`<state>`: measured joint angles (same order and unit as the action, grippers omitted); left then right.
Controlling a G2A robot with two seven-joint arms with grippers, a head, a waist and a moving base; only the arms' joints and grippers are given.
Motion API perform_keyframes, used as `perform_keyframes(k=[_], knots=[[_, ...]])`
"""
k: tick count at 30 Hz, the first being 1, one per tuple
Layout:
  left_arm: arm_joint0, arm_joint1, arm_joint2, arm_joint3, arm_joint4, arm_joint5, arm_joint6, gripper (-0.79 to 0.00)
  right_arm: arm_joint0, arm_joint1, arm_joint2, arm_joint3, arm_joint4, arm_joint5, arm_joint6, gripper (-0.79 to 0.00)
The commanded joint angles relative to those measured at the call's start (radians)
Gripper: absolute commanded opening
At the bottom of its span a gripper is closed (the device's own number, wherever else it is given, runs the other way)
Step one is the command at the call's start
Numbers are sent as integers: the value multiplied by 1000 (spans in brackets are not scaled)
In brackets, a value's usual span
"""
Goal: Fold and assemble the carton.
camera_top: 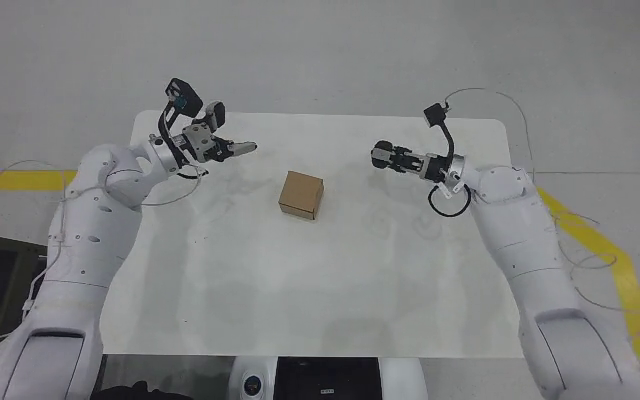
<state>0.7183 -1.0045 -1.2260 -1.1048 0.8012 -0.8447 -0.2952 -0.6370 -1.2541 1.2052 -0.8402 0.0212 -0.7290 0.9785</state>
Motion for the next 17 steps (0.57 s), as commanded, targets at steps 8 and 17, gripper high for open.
perform_keyframes(k=[8,17], knots=[[-94,-3,-3,124,-8,90,-53,0,-67,77,192,-143,-274,13,-206,-739],[-125,-6,4,170,-15,84,-54,-1,-108,109,272,-225,-353,58,-255,-543]])
